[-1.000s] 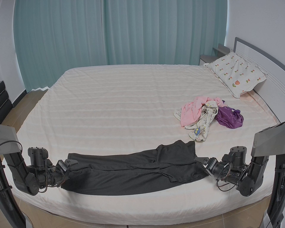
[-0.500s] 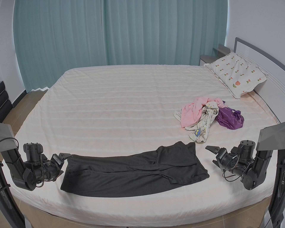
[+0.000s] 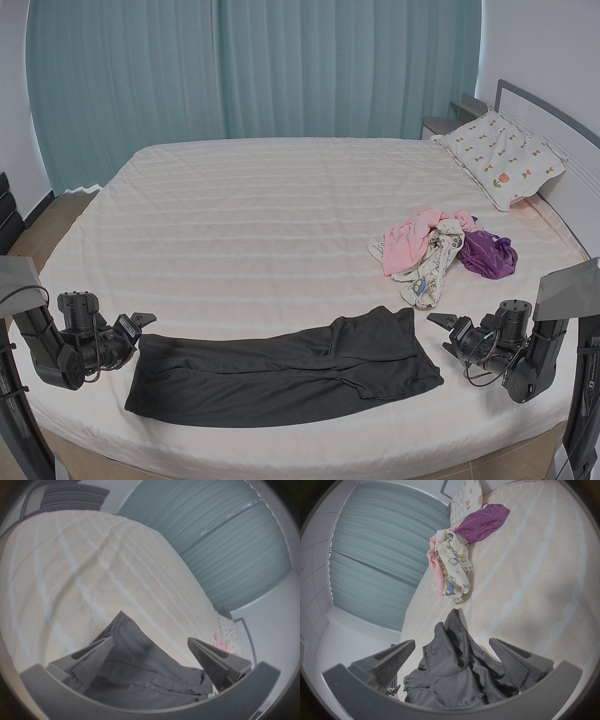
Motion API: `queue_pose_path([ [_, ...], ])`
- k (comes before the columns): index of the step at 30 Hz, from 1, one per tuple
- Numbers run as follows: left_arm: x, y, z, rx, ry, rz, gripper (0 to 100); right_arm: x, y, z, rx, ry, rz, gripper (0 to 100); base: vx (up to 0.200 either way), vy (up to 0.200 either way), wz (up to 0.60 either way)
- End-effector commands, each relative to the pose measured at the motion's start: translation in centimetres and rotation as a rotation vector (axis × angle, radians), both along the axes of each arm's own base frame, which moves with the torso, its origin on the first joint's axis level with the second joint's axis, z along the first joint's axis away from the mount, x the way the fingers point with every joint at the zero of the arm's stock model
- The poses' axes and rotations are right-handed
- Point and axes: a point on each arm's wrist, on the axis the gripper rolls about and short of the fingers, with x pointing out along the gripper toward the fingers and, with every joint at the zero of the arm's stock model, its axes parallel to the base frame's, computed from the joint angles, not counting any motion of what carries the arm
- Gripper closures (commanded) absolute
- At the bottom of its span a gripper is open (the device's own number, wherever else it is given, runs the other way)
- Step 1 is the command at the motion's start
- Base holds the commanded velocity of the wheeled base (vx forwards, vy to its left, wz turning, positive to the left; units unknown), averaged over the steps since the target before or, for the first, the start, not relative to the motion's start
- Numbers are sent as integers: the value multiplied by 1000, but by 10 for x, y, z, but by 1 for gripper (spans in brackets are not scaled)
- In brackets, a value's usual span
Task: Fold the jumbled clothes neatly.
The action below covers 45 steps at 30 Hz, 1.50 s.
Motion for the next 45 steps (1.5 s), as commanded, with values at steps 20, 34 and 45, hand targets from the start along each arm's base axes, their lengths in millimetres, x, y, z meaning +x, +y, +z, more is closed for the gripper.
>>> queue_pose_path([
  [20, -2, -4, -41, 237, 142, -205, 100, -3, 7, -4, -3, 18, 21, 0, 0, 0, 0],
  [34, -15, 6, -40, 261, 161, -196, 100, -4, 7, -6, -6, 27, 21, 0, 0, 0, 0],
  [45, -20, 9, -24, 265, 120, -179, 0, -4, 7, -6, -6, 27, 21, 0, 0, 0, 0],
])
